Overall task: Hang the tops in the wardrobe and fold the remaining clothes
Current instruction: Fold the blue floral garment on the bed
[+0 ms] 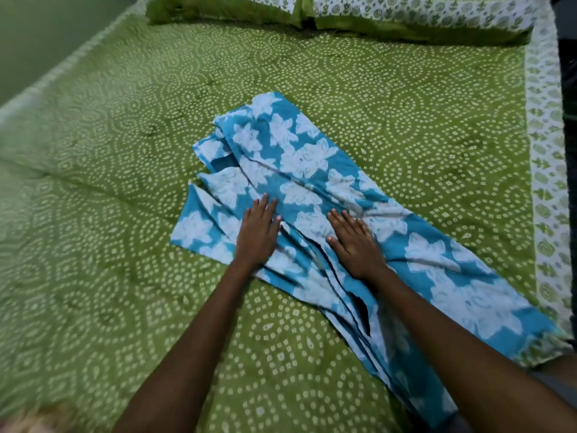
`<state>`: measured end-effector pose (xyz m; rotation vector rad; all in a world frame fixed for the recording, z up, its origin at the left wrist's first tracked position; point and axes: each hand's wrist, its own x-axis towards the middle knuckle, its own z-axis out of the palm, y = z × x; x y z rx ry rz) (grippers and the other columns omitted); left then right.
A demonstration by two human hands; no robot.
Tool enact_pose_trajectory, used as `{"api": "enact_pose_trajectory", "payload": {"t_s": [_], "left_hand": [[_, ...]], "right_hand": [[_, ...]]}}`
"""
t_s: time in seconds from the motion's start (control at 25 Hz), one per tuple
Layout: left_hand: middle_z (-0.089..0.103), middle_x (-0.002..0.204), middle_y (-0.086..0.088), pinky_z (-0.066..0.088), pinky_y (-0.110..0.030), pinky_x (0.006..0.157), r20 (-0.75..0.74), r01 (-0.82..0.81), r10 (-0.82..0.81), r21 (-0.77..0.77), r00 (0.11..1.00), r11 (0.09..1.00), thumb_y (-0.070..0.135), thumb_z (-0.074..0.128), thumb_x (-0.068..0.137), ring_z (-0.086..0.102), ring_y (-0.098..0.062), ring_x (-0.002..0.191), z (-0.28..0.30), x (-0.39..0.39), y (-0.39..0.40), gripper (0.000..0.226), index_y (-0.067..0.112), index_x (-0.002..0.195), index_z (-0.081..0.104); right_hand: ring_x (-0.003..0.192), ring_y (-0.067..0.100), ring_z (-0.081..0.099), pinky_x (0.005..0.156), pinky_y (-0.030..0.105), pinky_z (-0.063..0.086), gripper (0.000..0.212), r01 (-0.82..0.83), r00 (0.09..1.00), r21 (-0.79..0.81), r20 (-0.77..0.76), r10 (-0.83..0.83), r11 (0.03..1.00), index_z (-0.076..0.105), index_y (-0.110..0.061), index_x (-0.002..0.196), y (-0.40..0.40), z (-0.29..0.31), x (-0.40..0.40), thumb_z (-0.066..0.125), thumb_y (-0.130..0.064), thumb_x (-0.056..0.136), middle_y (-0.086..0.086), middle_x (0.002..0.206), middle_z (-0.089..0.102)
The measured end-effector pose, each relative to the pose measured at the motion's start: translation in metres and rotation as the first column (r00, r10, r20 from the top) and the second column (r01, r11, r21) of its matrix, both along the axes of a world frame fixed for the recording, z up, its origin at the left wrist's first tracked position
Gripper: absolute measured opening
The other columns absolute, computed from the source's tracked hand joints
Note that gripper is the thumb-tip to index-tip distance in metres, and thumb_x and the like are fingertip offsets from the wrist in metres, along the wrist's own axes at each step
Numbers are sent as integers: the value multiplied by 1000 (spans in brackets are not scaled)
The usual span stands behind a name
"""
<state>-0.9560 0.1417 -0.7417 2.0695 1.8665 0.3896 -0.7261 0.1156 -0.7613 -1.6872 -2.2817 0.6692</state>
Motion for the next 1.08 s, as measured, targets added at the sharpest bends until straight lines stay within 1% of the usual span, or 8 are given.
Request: {"api": "enact_pose_trajectory", "payload": {"t_s": [0.12,0.24,0.36,0.48,0.6,0.76,0.88,1.08], "left_hand": [[22,154,-13,9,-36,115,82,-302,296,81,952,950,31,47,97,17,-28,144,6,1,-84,53,7,142,36],[41,140,-17,24,-39,108,168,-655,647,-10,744,756,30,59,89,35,-32,131,17,16,-143,59,3,137,40],[59,111,-11,45,-34,84,451,-606,634,-228,628,762,27,61,88,57,-24,98,35,47,-151,55,8,136,41],[61,103,-15,47,-30,66,566,-580,768,-531,301,618,24,68,84,56,-19,78,47,69,-125,57,10,132,40],[56,103,-11,46,-28,67,776,-709,627,-483,-75,513,2,64,84,54,-19,84,57,84,-119,36,4,118,52],[57,86,-4,45,-14,58,863,-744,454,-451,-222,493,-9,51,87,52,-3,63,57,83,-148,29,2,113,59],[60,106,-8,53,-21,67,805,-601,378,-593,-458,536,-12,48,86,58,-12,81,48,60,-161,43,3,125,54],[57,110,-7,54,-22,60,767,-456,412,-630,-492,628,-11,44,89,61,-20,93,61,11,-142,49,15,130,50]], "right_hand": [[146,11,-1,115,28,-4,56,-1,1000,-86,-3,1,996,12,-22,151,-11,9,3,26,-44,101,-6,158,6],[146,14,4,116,32,1,57,-26,997,-194,-71,12,981,16,-20,150,-38,19,16,34,-42,100,-3,158,9],[143,18,19,116,36,15,56,6,962,-274,-260,-80,962,32,-20,145,-72,29,31,45,-42,96,-1,155,25],[132,17,39,109,32,32,52,69,877,-299,-437,-201,952,47,-20,135,-101,32,34,60,-40,89,0,143,44],[127,16,43,101,24,32,52,83,876,-222,-448,-177,972,51,-17,132,-128,30,40,68,-32,85,1,138,48],[125,18,46,103,31,37,43,146,825,-235,-507,-249,961,56,-17,125,-138,28,45,69,-25,84,2,134,53],[126,20,45,105,32,34,45,161,874,-175,-431,-223,971,55,-13,126,-138,30,40,68,-18,83,4,135,52],[133,21,37,110,30,26,49,98,937,-92,-326,-123,991,50,-12,133,-144,27,41,59,-10,85,5,142,45]]}}
